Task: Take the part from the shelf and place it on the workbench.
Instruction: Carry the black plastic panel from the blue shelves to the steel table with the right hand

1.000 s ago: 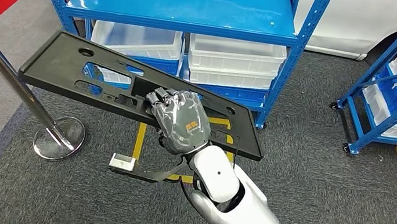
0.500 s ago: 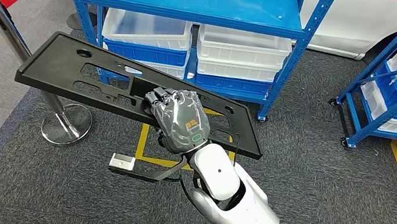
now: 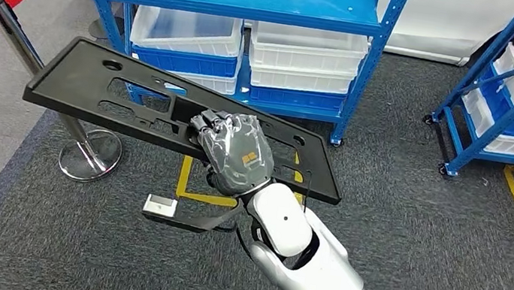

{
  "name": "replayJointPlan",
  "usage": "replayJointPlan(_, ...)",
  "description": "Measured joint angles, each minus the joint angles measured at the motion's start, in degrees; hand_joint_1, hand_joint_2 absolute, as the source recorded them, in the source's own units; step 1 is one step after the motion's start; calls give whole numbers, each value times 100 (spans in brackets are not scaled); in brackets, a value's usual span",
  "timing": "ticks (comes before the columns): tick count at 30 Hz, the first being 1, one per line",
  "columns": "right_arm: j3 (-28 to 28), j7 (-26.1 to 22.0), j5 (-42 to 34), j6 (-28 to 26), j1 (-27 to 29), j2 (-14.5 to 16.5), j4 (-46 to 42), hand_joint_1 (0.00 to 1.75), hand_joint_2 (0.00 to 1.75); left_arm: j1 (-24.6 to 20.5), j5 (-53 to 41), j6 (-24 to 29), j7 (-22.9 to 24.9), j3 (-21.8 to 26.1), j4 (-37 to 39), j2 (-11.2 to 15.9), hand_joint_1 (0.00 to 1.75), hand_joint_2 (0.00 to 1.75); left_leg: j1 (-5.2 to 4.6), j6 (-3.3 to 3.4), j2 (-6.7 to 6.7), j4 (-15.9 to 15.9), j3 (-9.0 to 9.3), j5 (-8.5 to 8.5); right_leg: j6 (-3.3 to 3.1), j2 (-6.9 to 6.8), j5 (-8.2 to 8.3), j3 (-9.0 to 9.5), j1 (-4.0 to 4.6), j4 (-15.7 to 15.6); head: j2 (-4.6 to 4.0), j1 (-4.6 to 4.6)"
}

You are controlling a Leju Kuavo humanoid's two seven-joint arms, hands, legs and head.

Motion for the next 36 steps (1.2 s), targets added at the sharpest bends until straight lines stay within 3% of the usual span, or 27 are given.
replayJointPlan(2, 0, 1, -3, 0, 1, 1, 0, 175, 175, 0, 3, 0, 1, 0, 0, -1, 0, 175, 1, -6, 0, 191, -52, -150, -6, 1, 23, -36, 4, 3, 0, -1)
replayJointPlan(4, 0, -4, -45, 2, 8, 1, 7, 175, 175, -2, 13, -1, -3, 0, 1, -1, 0, 175, 0, -20, 1, 780, -157, -385, -17, 2, 109, -181, 29, 18, 0, 0)
replayJointPlan(5, 0, -9, -91, 3, 13, 1, 15, 175, 175, -3, 21, 0, -8, 0, 1, 0, 0, 175, -4, -8, 1, 908, -43, -367, -16, 4, 185, -302, 50, 37, 0, 0)
replayJointPlan(6, 0, -15, -139, 4, 18, 0, 23, 175, 175, -5, 27, 2, -15, 0, 1, 3, 0, 175, -17, 26, -2, 767, 205, -294, -9, 5, 256, -404, 68, 56, 0, -1)
replayJointPlan(8, 0, -23, -204, 3, 20, 0, 33, 175, 175, -13, 32, 10, -26, 0, 0, 10, 0, 175, -50, 114, -3, -28, 859, -196, 34, 3, 362, -530, 101, 90, 0, -1)
replayJointPlan(10, 0, -31, -221, 2, 20, 0, 33, 175, 175, -20, 32, 14, -34, 0, 0, 15, 0, 175, -75, 165, -2, -425, 1077, -318, 94, -9, 423, -556, 106, 93, 0, 1)
replayJointPlan(12, -1, -35, -233, 3, 22, -1, 33, 175, 175, -15, 32, 15, -39, 0, 1, 6, 0, 175, -54, 228, 7, -528, 1071, -275, 161, -10, 450, -577, 111, 103, 0, 2)
replayJointPlan(13, -1, -35, -238, 3, 19, -1, 33, 175, 175, -13, 33, 15, -39, 1, 1, 0, 0, 175, -35, 270, 18, -562, 1064, -226, 193, 0, 377, -618, 112, 185, 0, 8)
replayJointPlan(14, -2, -35, -241, 3, 17, -2, 33, 175, 175, -12, 34, 15, -40, 1, 2, -6, 0, 175, -15, 304, 29, -592, 1054, -177, 227, 12, 231, -701, 105, 375, 0, 13)
replayJointPlan(16, -2, -37, -245, 3, 26, -8, 38, 175, 175, -13, 34, 15, -40, 2, 2, -7, 0, 175, -9, 337, 43, -593, 992, -111, 290, 27, -195, -967, 54, 1050, 0, 23)
replayJointPlan(18, -1, -37, -253, 4, 55, -24, 50, 175, 175, -6, 31, 16, -39, 2, 2, -7, 0, 175, -3, 327, 45, -555, 913, -78, 343, 28, -423, -1144, -4, 1604, 0, 23)
replayJointPlan(19, -1, -37, -257, 4, 66, -33, 56, 175, 175, -2, 31, 17, -39, 2, 2, -7, 0, 175, 4, 318, 45, -524, 876, -72, 364, 27, -392, -1103, -30, 1620, 0, 23)
replayJointPlan(20, -1, -36, -261, 4, 71, -42, 61, 175, 175, -1, 29, 17, -39, 2, 2, -7, 0, 175, 14, 304, 45, -485, 845, -74, 381, 23, -268, -956, -54, 1416, 0, 23)
replayJointPlan(22, -3, -33, -268, -2, 71, -51, 65, 175, 175, -3, 22, 19, -39, 2, 2, -5, 0, 175, 23, 249, 46, -396, 791, -100, 399, 0, -14, -525, -78, 699, 0, 25)
replayJointPlan(24, -9, -27, -275, -16, 75, -55, 63, 175, 175, -7, 3, 25, -38, 2, 2, -3, 0, 175, 6, 164, 47, -321, 736, -117, 357, -11, 53, -315, -64, 277, 0, 18)
replayJointPlan(28, -37, 16, -247, -69, 121, -84, 61, 175, 175, -4, -214, 44, -15, -31, 2, -2, 0, 175, 24, 28, 56, -259, 673, -160, 188, 20, 84, -350, -36, 219, 0, 11)
replayJointPlan(30, -49, 30, -216, -119, 129, -102, 61, 175, 175, 0, -350, 58, -4, -85, 2, -2, 0, 175, 28, 1, 41, 168, 483, -450, 115, 27, 119, -365, -40, 196, 0, 10)
replayJointPlan(32, -54, 34, -193, -149, 163, -127, 61, 175, 175, 9, -396, 68, 13, -131, 2, 0, 0, 175, 24, 1, 30, 917, 160, -806, 74, 38, 134, -390, -11, 198, 0, 10)
replayJointPlan(33, -54, 34, -187, -151, 192, -146, 61, 175, 175, 15, -403, 69, 25, -147, 2, 3, 0, 175, 20, 9, 27, 1186, 46, -882, 66, 47, 139, -397, 10, 201, 0, 10)
replayJointPlan(34, -55, 34, -184, -152, 220, -167, 61, 175, 175, 21, -408, 70, 36, -159, 2, 7, 0, 175, 15, 28, 24, 1257, 22, -848, 61, 58, 141, -401, 31, 204, 0, 10)
replayJointPlan(35, -57, 34, -181, -152, 241, -183, 61, 175, 175, 26, -412, 72, 46, -167, 2, 11, 0, 175, 3, 60, 20, 1098, 106, -712, 58, 75, 143, -400, 50, 206, 0, 10)
replayJointPlan(36, -63, 34, -180, -153, 253, -194, 61, 175, 175, 30, -413, 73, 52, -172, 2, 15, 0, 175, -18, 112, 8, 747, 284, -510, 56, 94, 145, -395, 67, 207, 0, 11)
